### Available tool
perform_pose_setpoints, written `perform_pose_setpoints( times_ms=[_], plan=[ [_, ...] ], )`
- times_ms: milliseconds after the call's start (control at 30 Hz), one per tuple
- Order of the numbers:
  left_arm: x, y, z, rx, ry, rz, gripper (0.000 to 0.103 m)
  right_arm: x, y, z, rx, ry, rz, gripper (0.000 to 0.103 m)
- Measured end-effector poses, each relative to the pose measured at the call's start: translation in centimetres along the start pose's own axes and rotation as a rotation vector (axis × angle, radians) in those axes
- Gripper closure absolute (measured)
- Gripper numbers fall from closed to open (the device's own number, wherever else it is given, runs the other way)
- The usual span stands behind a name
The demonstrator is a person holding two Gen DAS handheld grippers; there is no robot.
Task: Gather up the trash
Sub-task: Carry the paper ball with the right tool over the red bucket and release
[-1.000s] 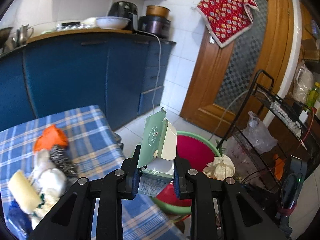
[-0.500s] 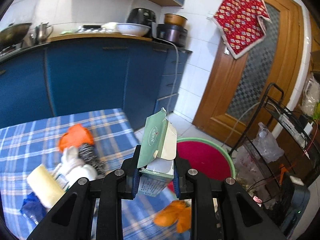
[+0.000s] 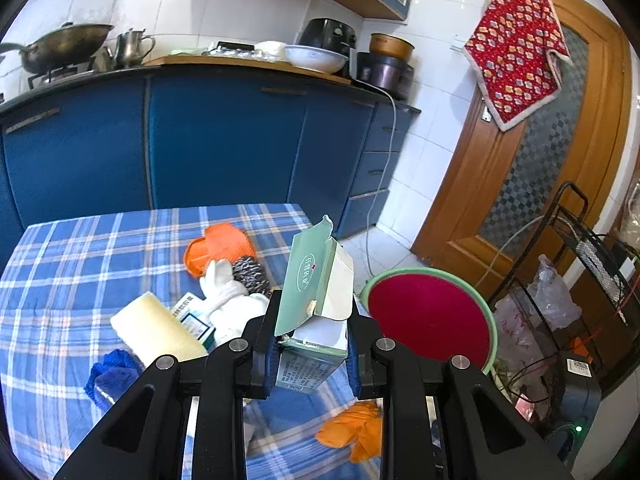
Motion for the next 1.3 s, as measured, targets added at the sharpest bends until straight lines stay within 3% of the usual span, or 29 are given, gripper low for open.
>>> perform_pose_setpoints(
  times_ms=[267,400,600,800,867,933,1000,1167,1300],
  plan=[
    [-0.5,0.3,-0.2,-0.02,0.016,0.004,0.077,-0.6,1.8,0.5,-0.024,0.017,0.01,0.043],
    [-0.6,0.4,0.0,-0.026,0.021,0.004,0.077,0.3,2.1,0.9,0.002,-0.002,0.038,0.039],
    [-0.7,0.7,0.0,-0.023,0.019,0.011,0.077,1.4,2.0,1.6,0.109,-0.078,0.03,0.039],
    [-0.6,0.7,0.0,-0.03,0.016,0.009,0.077,1.3,2.4,2.0,0.129,-0.096,0.041,0.039],
    [-0.5,0.7,0.2,-0.034,0.012,0.007,0.077,1.2,2.3,2.2,0.108,-0.091,0.04,0.043],
    [-0.5,0.6,0.5,-0.041,0.007,0.005,0.077,1.1,1.9,2.2,0.09,-0.079,0.029,0.06],
    [-0.4,0.6,0.8,-0.048,0.001,0.005,0.077,0.9,1.9,2.2,0.084,-0.07,0.035,0.064],
    [0.1,0.3,2.2,-0.079,-0.031,0.012,0.077,1.4,3.2,2.7,0.098,-0.09,0.097,0.066],
    [0.8,-0.4,4.1,-0.117,-0.069,0.017,0.077,2.4,4.8,3.9,0.041,-0.109,0.18,0.066]
  ],
)
Point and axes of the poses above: each gripper's, at about its wrist camera, not at the fingertips, and y roughly against the way its jaws point, z to its right, x to its top, the point moved 2 cm from there along -y, roughly the way its jaws point, and after that the axes turned 11 degrees about -y, right-handed, at the moved point
